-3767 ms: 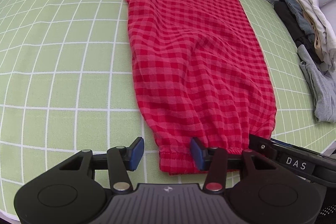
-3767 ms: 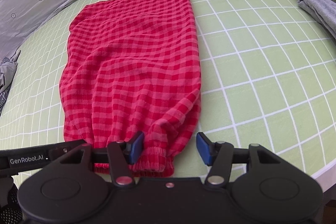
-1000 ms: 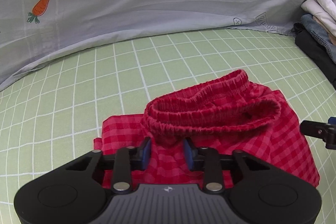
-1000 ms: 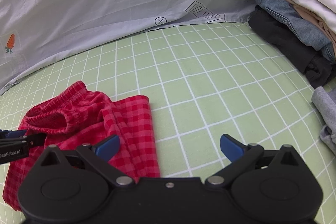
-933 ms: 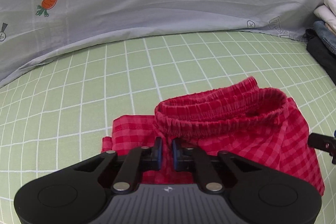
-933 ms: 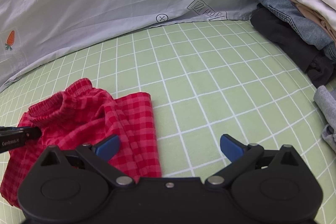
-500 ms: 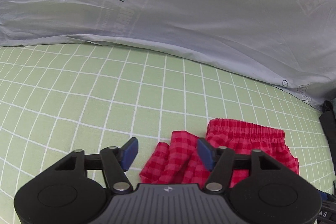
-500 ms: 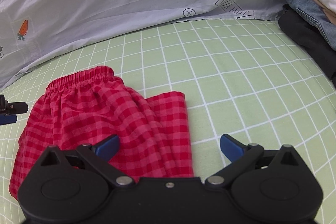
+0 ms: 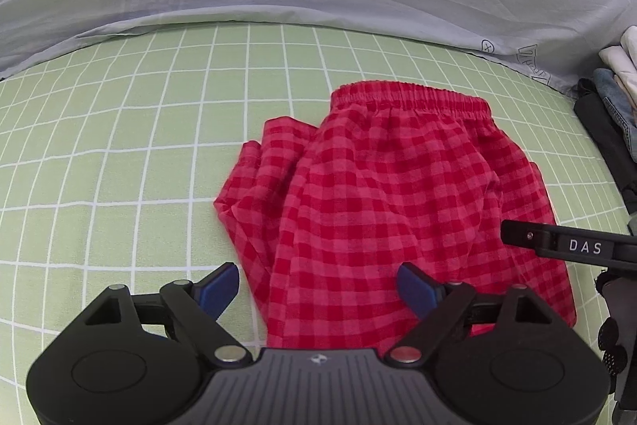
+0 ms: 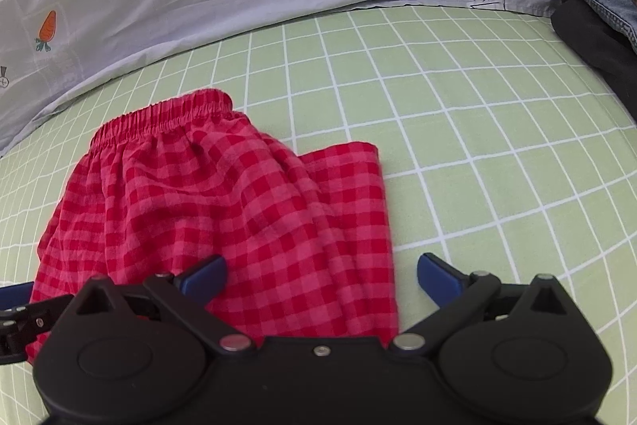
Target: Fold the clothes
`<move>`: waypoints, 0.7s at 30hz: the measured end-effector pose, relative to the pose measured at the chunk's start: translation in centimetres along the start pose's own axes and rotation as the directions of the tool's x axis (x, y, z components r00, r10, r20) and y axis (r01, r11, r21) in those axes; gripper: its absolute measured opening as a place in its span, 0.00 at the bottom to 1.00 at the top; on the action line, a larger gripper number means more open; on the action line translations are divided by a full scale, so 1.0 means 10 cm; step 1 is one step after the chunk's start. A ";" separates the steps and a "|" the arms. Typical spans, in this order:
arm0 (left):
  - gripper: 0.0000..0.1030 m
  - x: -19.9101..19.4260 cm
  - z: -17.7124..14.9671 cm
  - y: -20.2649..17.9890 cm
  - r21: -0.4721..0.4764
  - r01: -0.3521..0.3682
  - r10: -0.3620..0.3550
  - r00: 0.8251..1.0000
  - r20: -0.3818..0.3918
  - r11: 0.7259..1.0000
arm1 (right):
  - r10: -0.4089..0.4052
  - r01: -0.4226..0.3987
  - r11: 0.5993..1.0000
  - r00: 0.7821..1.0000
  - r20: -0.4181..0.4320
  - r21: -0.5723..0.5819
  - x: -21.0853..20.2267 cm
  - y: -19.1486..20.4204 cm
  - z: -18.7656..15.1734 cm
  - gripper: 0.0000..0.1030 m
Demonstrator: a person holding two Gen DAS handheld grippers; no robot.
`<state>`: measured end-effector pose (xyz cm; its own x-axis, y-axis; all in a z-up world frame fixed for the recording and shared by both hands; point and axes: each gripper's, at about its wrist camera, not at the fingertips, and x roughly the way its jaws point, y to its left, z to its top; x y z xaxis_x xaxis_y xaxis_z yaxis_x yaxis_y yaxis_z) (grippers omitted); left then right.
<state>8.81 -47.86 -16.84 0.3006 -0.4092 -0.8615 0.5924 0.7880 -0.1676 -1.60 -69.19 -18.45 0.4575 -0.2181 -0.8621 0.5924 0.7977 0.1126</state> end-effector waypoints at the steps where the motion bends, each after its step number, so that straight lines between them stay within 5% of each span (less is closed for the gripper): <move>1: 0.86 0.02 0.00 -0.02 0.002 0.001 -0.001 1.000 -0.005 1.000 | -0.013 0.013 1.000 1.000 -0.012 -0.022 0.01 0.03 0.01 1.00; 17: 0.94 0.18 0.01 -0.13 0.039 -0.066 0.066 0.998 -0.008 0.997 | -0.083 0.080 0.996 0.994 -0.071 -0.050 0.07 0.12 0.05 1.00; 21: 0.85 0.17 -0.01 -0.16 0.059 -0.055 0.055 0.998 0.010 0.997 | -0.086 0.084 0.996 0.994 -0.060 -0.042 0.07 0.13 0.03 1.00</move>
<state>8.30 -49.76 -18.08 0.3401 -0.3701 -0.8645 0.6180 0.7809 -0.0912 -0.36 -68.44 -18.74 0.3639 -0.2519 -0.8967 0.6005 0.7994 0.0191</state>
